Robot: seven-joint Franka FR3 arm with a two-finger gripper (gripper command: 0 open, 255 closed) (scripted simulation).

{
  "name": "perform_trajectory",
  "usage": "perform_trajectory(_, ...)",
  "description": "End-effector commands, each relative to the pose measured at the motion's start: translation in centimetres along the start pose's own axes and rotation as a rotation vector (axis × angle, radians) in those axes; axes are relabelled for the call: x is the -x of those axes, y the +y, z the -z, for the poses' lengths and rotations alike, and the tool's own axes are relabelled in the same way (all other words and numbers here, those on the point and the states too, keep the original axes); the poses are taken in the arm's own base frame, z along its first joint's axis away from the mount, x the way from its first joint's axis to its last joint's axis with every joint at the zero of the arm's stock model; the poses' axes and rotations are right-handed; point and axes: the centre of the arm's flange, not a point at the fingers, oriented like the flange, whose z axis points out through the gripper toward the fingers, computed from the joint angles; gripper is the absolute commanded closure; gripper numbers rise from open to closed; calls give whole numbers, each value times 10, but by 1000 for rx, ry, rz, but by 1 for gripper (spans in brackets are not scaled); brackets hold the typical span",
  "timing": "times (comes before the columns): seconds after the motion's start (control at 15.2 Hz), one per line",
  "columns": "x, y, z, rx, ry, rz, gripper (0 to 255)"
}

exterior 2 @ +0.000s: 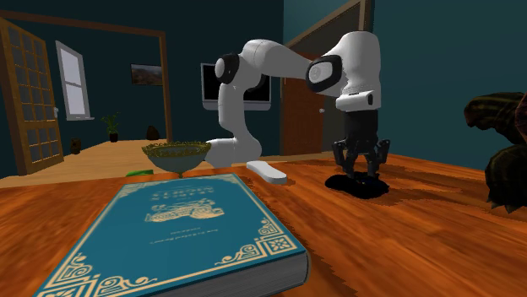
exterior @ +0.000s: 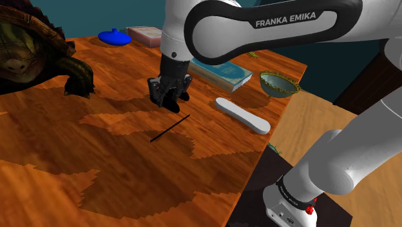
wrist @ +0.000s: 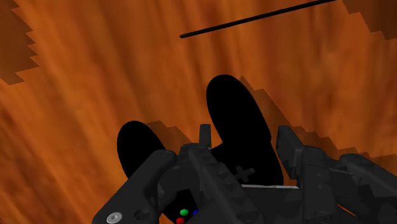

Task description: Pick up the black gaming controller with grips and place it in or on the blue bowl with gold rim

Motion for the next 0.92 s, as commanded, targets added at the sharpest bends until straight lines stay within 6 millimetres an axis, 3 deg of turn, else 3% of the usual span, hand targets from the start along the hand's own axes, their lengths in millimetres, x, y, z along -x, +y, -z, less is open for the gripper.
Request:
perform_trajectory(0.0,0,0,-1,0,-1,0,255)
perform_trajectory(0.86,-6,-2,62,0,-1,0,255)
